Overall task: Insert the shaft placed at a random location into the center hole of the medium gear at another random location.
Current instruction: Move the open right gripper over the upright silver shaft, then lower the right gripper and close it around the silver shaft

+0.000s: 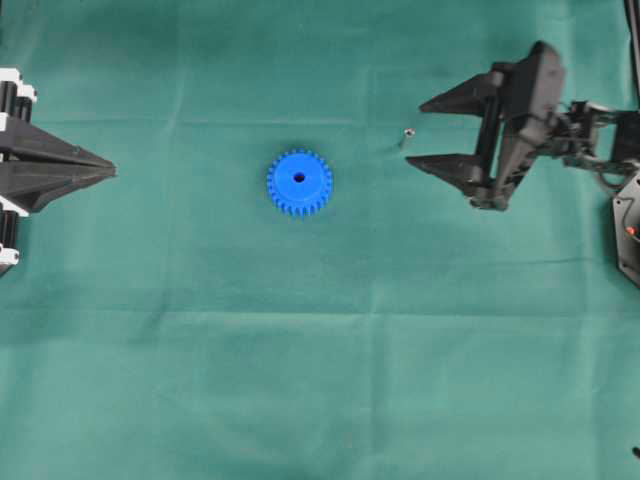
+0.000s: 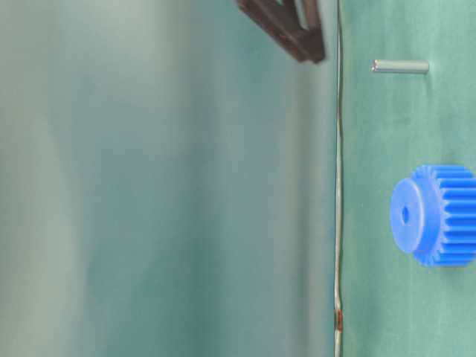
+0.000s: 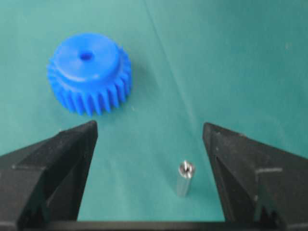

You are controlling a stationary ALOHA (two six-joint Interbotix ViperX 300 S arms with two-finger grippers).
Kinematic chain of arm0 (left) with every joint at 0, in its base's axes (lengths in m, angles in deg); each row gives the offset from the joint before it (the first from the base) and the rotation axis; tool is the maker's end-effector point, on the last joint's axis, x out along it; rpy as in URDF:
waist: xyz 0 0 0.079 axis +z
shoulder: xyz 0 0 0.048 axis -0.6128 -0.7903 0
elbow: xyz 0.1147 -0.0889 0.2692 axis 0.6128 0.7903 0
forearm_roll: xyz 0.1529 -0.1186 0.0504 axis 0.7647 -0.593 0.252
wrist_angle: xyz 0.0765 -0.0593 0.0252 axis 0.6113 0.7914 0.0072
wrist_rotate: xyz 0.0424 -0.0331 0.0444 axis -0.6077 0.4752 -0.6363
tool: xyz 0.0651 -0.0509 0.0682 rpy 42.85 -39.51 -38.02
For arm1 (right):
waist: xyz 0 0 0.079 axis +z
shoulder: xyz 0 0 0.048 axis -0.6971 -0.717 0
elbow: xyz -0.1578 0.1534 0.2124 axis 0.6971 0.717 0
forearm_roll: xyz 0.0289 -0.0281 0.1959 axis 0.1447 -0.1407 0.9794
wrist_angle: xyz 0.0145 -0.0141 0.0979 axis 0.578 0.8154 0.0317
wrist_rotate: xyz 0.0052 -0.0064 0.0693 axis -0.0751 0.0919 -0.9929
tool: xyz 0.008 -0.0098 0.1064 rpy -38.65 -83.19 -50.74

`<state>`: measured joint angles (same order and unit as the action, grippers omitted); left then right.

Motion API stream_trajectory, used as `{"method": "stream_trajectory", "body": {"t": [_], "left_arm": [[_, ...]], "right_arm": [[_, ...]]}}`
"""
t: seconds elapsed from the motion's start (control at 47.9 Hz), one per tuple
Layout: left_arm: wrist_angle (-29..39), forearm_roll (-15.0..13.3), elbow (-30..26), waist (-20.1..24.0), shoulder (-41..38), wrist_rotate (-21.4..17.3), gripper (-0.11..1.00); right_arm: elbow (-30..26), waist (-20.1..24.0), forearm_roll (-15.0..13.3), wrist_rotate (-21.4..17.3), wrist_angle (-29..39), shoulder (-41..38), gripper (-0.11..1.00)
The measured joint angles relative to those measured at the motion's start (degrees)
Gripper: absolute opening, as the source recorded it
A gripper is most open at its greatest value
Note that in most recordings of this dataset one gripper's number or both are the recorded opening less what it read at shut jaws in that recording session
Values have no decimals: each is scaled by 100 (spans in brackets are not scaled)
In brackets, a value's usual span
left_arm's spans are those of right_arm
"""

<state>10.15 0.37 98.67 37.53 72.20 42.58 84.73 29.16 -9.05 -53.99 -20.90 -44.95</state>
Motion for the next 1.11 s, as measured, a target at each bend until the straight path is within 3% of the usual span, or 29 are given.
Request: {"method": "stream_trajectory", "body": {"t": [0.355, 0.835, 0.918, 1.106], "left_arm": [[0, 0, 0, 0, -18, 0, 0], [0, 0, 0, 0, -18, 0, 0], [0, -9, 0, 0, -18, -9, 0], [0, 0, 0, 0, -26, 0, 0]], "right_arm": [[-105, -97, 44, 0, -439, -853, 86], [-132, -193, 105, 0, -448, -1037, 80], [-132, -246, 193, 0, -457, -1072, 68], [-149, -281, 237, 9, -457, -1160, 19]]}}
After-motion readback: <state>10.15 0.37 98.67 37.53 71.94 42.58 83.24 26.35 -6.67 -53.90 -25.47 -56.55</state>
